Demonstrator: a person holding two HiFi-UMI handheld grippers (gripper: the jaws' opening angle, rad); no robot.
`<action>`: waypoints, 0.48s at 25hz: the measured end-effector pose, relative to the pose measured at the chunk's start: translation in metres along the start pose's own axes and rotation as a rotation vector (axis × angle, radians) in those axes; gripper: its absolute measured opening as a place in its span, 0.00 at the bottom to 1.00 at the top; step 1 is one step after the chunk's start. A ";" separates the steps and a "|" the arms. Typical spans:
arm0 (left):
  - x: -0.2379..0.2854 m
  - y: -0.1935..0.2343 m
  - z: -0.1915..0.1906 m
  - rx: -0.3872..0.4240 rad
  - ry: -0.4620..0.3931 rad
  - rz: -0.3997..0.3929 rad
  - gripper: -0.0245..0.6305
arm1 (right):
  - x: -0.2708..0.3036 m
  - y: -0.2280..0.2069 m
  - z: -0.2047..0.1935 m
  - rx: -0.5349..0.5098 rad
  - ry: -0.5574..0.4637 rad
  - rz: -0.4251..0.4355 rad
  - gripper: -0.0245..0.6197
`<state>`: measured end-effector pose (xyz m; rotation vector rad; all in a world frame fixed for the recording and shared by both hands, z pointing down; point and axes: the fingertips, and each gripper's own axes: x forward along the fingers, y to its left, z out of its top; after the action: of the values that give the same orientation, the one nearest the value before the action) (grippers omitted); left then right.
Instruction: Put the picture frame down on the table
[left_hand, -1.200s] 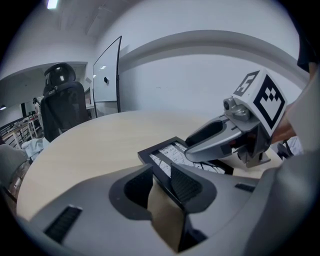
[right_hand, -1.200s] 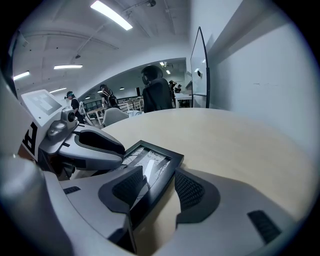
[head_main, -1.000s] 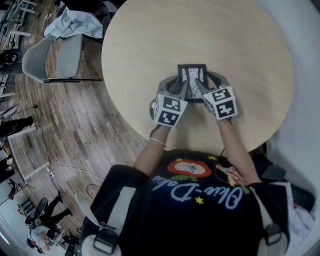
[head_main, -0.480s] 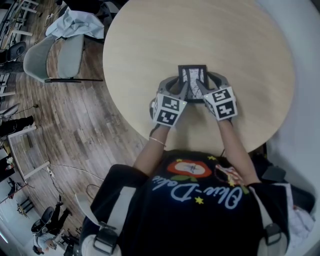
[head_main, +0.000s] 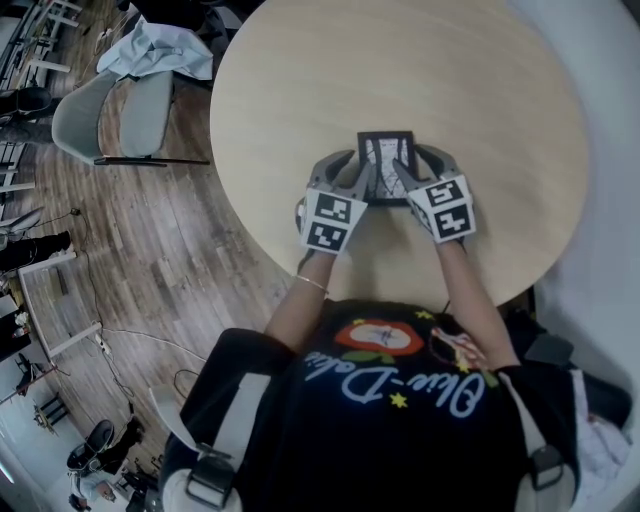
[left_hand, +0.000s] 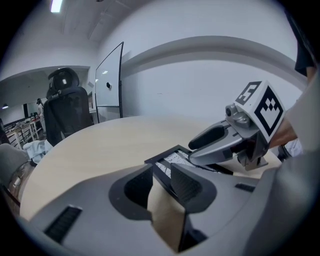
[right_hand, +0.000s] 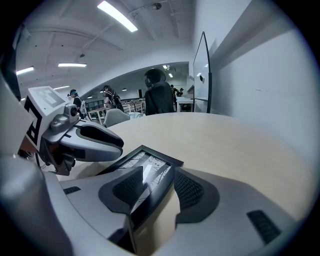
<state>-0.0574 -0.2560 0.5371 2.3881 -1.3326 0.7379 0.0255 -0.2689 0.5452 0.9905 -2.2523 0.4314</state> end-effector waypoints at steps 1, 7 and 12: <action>-0.002 0.000 0.002 -0.002 -0.010 0.002 0.21 | -0.002 0.000 0.002 0.000 -0.012 0.000 0.31; -0.015 -0.009 0.014 0.001 -0.064 -0.009 0.16 | -0.012 0.001 0.014 -0.032 -0.080 -0.010 0.31; -0.024 -0.014 0.032 0.021 -0.126 -0.014 0.04 | -0.026 0.002 0.030 -0.036 -0.149 -0.030 0.12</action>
<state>-0.0467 -0.2476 0.4972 2.4947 -1.3615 0.6093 0.0245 -0.2691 0.5055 1.0676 -2.3657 0.3122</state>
